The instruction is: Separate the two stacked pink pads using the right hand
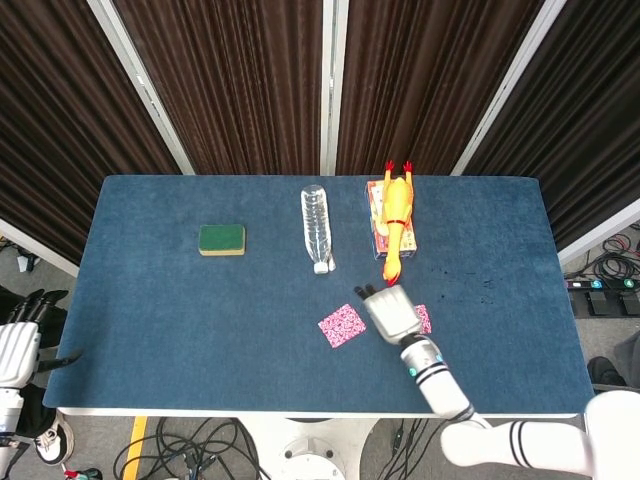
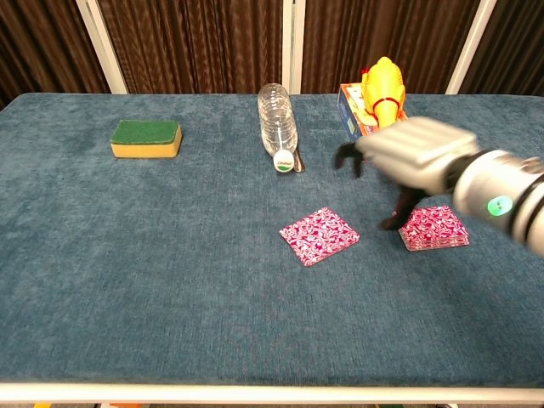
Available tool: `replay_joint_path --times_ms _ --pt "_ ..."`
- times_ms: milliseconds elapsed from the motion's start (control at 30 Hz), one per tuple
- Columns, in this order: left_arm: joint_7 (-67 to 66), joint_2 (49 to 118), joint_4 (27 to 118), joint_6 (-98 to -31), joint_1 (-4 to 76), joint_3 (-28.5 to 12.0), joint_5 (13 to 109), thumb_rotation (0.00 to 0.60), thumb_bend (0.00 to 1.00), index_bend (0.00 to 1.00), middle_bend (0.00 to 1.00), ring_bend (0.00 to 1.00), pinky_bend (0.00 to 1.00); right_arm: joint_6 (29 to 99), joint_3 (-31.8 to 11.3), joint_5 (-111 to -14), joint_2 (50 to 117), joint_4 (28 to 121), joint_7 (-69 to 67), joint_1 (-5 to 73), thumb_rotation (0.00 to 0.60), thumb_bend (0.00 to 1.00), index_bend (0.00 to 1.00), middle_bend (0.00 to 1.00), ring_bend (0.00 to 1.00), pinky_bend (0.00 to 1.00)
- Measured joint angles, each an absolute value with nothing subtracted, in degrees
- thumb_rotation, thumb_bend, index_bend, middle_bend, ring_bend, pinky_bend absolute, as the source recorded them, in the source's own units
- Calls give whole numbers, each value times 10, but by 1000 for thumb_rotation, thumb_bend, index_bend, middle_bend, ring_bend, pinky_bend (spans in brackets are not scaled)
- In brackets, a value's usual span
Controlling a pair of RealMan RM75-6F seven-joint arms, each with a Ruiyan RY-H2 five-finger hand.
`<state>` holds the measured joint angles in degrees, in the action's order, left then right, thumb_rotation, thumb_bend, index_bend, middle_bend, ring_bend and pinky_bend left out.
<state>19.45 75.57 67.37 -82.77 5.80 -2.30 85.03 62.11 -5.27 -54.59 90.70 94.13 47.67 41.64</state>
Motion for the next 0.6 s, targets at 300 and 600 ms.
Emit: replay_joint_path --times_ms 300,600 --pt "180 755 684 -824 61 -22 852 600 28 163 155 79 177 563 -28 -546 811 921 394 396 600 46 226 294 834 939" --pt "176 755 687 -820 62 -20 852 600 28 163 155 79 177 538 -13 -554 817 893 371 395 600 40 232 285 831 939"
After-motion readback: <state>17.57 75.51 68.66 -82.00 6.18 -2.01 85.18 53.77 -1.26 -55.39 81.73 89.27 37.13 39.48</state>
